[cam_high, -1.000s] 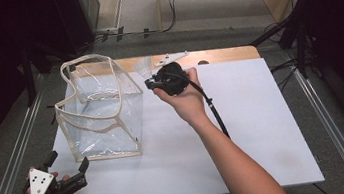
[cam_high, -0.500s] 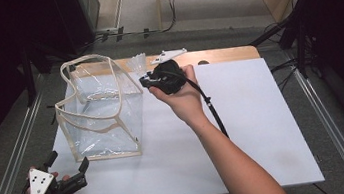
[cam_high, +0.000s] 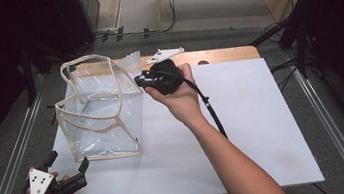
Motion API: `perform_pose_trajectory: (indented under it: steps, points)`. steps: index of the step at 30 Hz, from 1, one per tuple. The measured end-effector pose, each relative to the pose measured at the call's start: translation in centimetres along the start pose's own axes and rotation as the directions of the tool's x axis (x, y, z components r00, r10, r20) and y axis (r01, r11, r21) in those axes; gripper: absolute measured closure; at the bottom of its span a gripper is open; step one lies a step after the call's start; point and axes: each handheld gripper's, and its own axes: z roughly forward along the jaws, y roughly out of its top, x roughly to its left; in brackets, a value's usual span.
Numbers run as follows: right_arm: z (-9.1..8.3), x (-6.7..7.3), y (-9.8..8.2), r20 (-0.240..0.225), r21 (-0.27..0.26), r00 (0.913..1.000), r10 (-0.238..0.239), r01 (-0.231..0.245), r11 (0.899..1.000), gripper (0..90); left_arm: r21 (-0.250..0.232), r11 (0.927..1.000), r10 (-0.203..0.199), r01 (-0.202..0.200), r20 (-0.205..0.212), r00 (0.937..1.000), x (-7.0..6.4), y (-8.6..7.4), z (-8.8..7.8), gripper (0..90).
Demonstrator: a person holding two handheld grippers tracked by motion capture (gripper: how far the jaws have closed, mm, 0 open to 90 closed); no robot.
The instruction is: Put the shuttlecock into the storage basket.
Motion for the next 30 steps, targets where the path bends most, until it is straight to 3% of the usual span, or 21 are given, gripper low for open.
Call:
perform_pose_trajectory:
  steps: [30]
  points:
    - [-1.0, 2.8, 1.4, -0.059, -0.05, 0.9968, -0.055, 0.052, 0.997, 61.7, -0.002, 1.0, -0.004, 0.004, 0.001, 1.0, 0.0, 0.0, 0.0, 1.6]
